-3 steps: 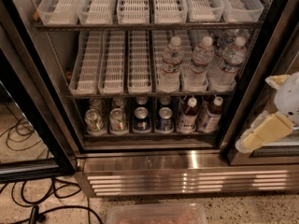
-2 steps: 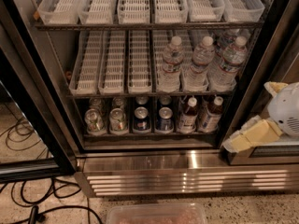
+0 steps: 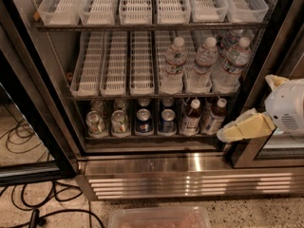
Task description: Pick water bottle from middle shelf of fridge
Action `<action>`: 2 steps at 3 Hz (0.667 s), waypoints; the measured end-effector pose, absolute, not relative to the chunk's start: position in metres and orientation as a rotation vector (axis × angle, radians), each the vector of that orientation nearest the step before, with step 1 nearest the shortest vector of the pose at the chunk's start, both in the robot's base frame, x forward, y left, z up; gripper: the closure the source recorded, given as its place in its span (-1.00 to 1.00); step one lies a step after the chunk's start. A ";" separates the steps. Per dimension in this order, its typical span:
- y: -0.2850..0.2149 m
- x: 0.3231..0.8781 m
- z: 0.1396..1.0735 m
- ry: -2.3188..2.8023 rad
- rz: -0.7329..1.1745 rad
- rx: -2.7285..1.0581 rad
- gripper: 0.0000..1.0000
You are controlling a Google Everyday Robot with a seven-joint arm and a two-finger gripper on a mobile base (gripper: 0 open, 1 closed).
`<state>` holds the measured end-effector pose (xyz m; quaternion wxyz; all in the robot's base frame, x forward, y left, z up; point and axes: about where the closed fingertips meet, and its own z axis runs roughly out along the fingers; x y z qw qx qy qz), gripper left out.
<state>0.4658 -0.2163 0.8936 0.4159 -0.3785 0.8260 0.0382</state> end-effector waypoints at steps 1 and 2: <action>-0.213 0.472 0.894 2.029 0.097 -0.884 -1.00; -0.211 0.488 0.893 1.960 0.099 -0.750 -1.00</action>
Offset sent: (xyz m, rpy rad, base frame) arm 0.0462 -0.0041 0.0026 0.2291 -0.2756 -0.2236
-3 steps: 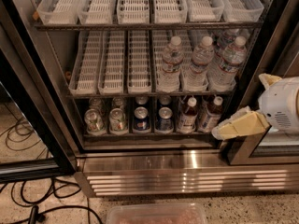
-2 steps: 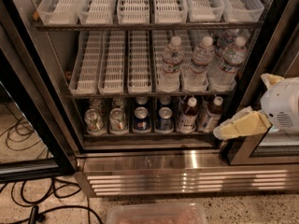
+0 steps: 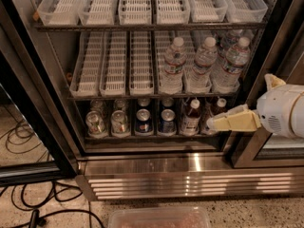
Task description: Pick water bottle from middle shelf of fridge
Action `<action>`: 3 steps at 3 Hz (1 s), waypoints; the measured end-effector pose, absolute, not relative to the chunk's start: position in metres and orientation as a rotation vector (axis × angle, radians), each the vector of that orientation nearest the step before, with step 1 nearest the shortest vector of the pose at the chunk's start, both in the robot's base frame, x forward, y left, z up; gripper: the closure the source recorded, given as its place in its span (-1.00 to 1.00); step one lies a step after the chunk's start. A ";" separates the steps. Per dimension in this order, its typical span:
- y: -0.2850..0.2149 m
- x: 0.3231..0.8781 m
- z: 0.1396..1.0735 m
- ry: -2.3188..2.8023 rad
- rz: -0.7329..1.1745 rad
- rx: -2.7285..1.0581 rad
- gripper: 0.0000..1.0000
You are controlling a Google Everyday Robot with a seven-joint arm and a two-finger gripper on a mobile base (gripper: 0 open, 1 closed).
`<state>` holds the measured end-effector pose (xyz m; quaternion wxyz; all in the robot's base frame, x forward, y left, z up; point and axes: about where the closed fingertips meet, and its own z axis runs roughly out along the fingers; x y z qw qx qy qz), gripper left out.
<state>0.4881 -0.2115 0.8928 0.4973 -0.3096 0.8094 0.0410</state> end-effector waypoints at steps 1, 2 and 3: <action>-0.207 0.508 0.898 1.892 0.078 -0.665 -1.00; -0.207 0.508 0.898 1.892 0.078 -0.665 -1.00; -0.206 0.511 0.894 1.893 0.107 -0.606 -1.00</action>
Offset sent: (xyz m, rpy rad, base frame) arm 0.0158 0.0030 0.0012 0.0392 -0.0608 -0.0404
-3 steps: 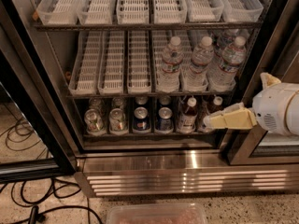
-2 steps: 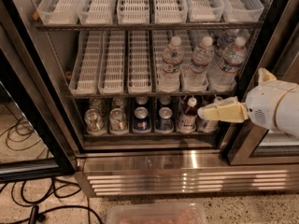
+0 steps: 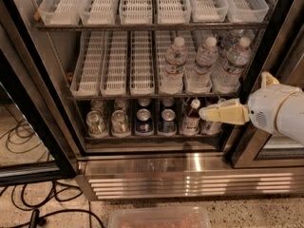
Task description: Pick water bottle from middle shelf of fridge
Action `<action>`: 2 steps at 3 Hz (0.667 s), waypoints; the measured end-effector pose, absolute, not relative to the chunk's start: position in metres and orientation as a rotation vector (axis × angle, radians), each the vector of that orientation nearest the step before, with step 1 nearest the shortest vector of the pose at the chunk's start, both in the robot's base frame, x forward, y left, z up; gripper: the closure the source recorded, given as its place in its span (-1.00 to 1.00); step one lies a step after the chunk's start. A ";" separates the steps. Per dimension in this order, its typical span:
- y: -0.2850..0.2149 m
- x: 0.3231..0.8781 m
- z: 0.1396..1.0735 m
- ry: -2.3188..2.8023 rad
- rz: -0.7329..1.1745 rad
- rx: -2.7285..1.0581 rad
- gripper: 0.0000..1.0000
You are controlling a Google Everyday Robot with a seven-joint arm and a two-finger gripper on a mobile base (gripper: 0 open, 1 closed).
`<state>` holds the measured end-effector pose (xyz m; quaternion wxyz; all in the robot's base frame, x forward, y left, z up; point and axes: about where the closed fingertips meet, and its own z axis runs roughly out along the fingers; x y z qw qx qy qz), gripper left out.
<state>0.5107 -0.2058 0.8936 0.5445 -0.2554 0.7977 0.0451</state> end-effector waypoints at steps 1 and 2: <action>-0.207 0.528 0.889 1.866 0.115 -0.542 -0.76; -0.214 0.546 0.884 1.843 0.096 -0.490 -0.68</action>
Offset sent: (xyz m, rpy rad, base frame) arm 0.0580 -0.0204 -0.0224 0.0913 -0.0969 -0.1342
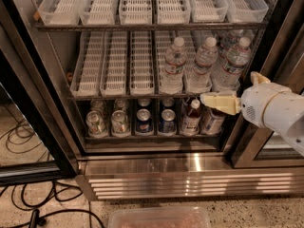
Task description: Pick water bottle from middle shelf of fridge
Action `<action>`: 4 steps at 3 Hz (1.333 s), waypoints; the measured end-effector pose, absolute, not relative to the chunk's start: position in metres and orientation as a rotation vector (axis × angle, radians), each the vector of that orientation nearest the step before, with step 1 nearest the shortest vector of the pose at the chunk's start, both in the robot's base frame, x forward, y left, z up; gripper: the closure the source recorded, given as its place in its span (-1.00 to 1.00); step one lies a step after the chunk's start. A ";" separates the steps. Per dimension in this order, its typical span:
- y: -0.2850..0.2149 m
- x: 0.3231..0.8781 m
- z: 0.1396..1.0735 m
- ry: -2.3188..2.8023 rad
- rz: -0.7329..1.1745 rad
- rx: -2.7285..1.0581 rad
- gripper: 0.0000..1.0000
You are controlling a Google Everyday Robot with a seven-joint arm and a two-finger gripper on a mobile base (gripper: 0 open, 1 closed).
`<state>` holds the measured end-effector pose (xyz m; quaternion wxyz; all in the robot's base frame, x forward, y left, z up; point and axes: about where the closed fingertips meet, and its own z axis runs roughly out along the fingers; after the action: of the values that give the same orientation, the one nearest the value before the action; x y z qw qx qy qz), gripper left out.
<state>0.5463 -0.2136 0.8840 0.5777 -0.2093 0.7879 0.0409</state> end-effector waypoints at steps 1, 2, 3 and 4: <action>-0.222 0.558 0.879 1.829 0.059 -0.458 -0.54; -0.231 0.562 0.874 1.827 0.032 -0.433 -0.46; -0.235 0.563 0.874 1.822 0.019 -0.420 -0.28; -0.235 0.563 0.874 1.823 0.019 -0.420 -0.52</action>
Offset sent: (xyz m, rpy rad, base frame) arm 0.0221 -0.0325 -0.0218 -0.0108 -0.0394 -0.1108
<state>0.5631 -0.2347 0.8737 0.5936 -0.1808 0.7841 0.0084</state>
